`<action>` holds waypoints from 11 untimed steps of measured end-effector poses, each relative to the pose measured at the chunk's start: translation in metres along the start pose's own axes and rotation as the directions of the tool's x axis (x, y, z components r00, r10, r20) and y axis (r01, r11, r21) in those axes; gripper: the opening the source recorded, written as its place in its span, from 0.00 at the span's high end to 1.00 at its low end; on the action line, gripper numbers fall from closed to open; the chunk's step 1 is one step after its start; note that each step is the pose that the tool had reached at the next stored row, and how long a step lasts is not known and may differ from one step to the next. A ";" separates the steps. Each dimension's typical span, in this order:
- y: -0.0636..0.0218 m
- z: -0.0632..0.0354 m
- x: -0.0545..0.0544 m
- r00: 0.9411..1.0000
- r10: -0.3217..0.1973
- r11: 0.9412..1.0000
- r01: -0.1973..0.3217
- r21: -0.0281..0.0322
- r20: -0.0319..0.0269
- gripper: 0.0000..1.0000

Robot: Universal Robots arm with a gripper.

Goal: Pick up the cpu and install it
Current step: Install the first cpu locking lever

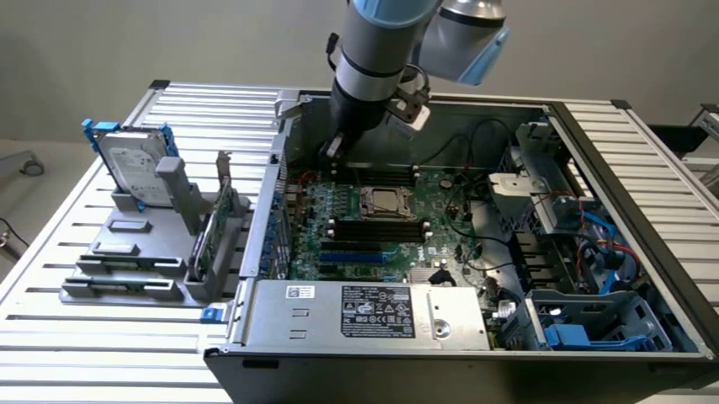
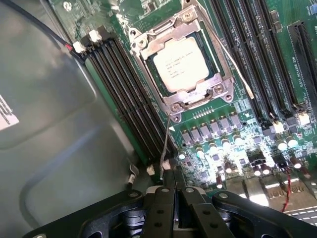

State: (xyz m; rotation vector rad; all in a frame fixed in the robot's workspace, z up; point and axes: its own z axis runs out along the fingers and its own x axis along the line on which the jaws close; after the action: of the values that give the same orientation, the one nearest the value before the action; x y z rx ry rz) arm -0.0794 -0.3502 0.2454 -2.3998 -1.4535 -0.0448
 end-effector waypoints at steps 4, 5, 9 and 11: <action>-0.0007 0.0004 0.001 1.000 0.013 0.999 -0.014 -0.035 -0.022 0.89; -0.0010 0.0004 0.002 1.000 0.015 0.999 -0.016 -0.045 -0.028 0.89; -0.0012 0.0006 0.002 0.999 0.017 0.996 -0.021 -0.083 -0.051 0.89; -0.0008 0.0004 0.003 0.998 0.017 0.995 -0.023 -0.098 -0.059 0.89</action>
State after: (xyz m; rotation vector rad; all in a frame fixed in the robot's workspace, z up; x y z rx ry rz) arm -0.0789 -0.3474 0.2457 -2.4688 -1.4325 -0.1843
